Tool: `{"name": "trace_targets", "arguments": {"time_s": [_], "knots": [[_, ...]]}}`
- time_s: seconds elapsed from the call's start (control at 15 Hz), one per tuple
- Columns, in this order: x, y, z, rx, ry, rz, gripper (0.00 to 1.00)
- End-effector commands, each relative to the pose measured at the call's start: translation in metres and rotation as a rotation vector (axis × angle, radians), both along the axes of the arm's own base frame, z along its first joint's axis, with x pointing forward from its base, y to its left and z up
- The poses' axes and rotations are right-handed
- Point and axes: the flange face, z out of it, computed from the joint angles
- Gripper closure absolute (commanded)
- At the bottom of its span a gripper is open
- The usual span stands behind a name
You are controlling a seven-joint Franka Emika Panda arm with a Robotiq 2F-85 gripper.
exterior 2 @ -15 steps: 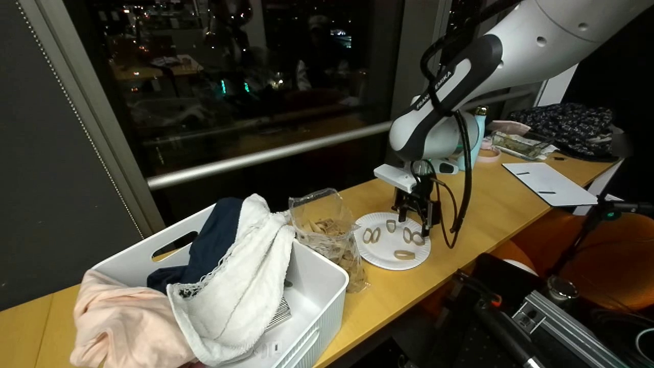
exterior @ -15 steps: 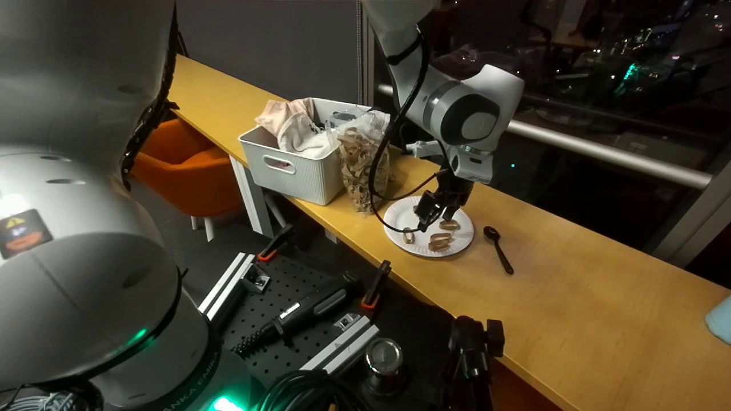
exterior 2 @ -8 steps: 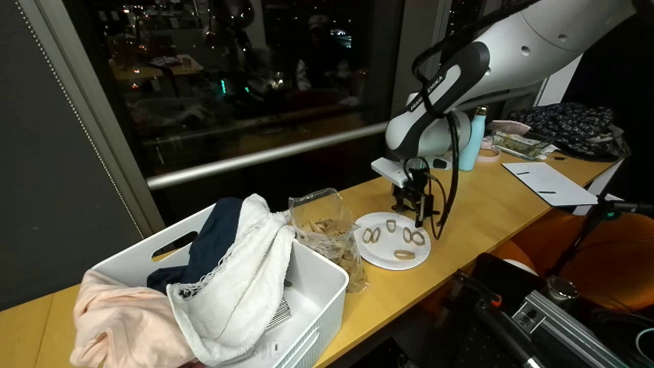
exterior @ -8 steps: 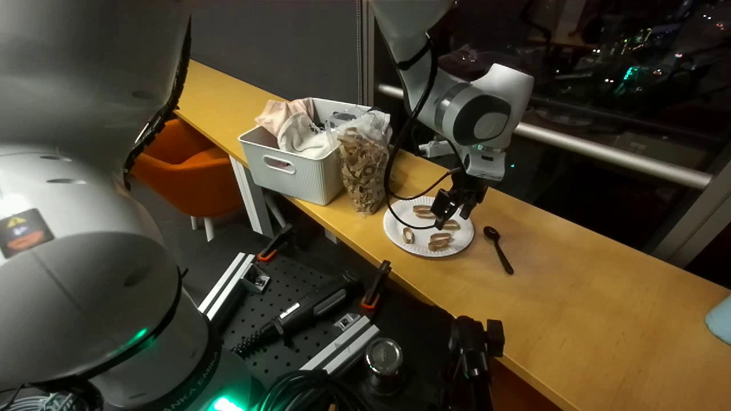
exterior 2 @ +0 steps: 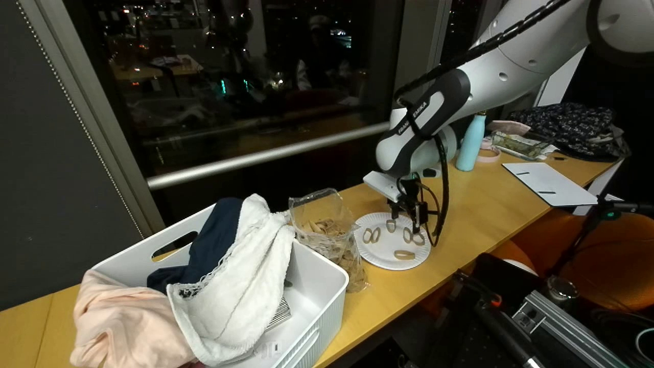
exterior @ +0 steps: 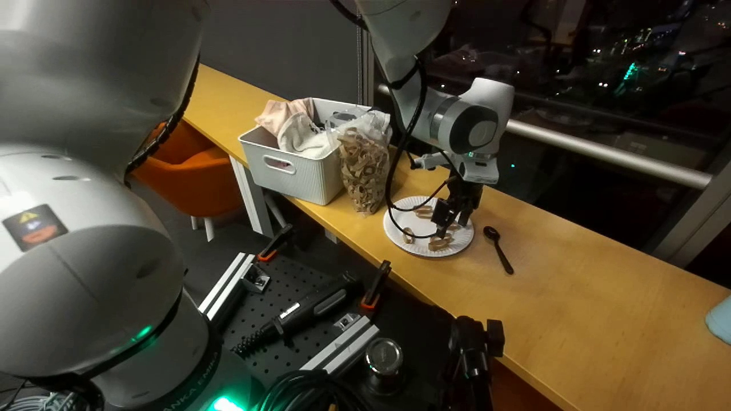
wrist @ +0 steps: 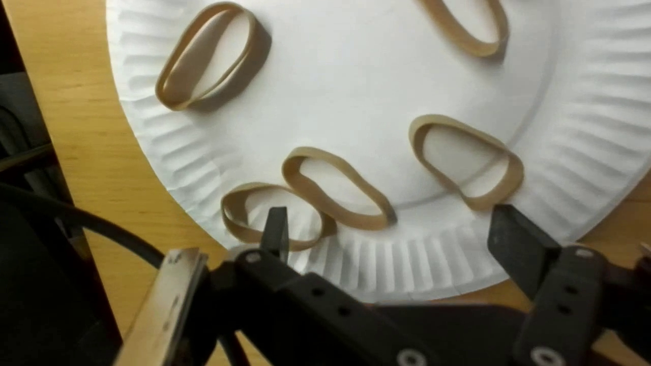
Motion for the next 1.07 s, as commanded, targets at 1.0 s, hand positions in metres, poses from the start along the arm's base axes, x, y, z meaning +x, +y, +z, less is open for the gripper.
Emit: {"name": "trace_targets", "arguments": {"time_s": [1.0], "knots": [[0.019,0.042,0.000,-0.134,-0.055,0.013,0.00]]}}
